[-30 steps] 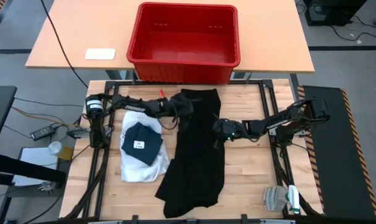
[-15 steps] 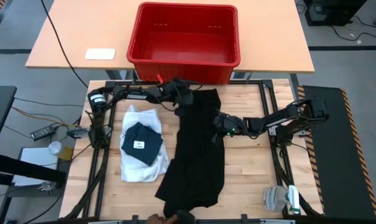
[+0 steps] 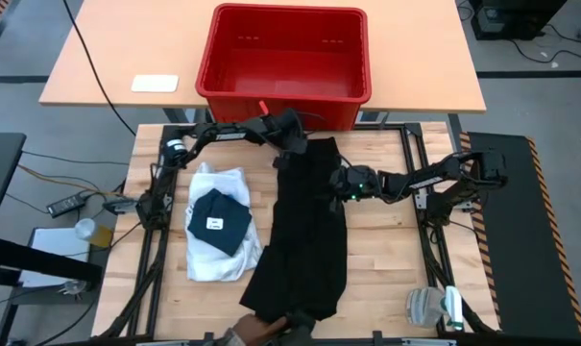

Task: Fold laundry
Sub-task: Fold the black shirt

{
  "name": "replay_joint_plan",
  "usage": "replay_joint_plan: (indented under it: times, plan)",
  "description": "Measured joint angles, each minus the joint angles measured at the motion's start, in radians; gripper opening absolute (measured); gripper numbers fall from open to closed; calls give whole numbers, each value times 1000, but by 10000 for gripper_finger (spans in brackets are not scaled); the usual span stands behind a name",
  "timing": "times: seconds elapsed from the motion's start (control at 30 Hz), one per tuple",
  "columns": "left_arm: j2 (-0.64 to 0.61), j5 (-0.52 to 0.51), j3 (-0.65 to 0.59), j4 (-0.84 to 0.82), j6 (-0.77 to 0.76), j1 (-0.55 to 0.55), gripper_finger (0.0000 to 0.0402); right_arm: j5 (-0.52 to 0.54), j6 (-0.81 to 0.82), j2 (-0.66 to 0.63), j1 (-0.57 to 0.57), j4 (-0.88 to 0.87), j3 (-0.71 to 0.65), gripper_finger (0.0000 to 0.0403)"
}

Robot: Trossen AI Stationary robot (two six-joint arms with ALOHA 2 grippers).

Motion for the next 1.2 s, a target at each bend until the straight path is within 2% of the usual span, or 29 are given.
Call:
replay_joint_plan:
  times: [0.13,0.37,0.57,0.73,0.87,1.0,1.1,1.2]
  plan:
    - [52,18,78,-100,-4,-4,193,-39,-5,0,-15,0,0,182]
    - [57,-15,190,-236,-101,-11,193,-59,-6,0,-14,0,0,180]
    - [53,-16,295,-328,-95,-4,193,-69,-4,-1,-14,1,0,180]
    - [53,-28,307,-378,-36,0,193,-85,-3,-1,-15,3,0,178]
    - [41,-2,309,-483,-78,-8,193,40,-33,-1,-12,8,0,177]
    - [-29,73,304,-457,-170,-26,193,197,-117,-1,13,-44,64,177]
    - [-76,121,255,-420,-263,-34,193,268,-144,0,14,-273,200,173]
    - [-143,179,122,-304,-328,-38,192,380,-169,9,3,-487,324,168]
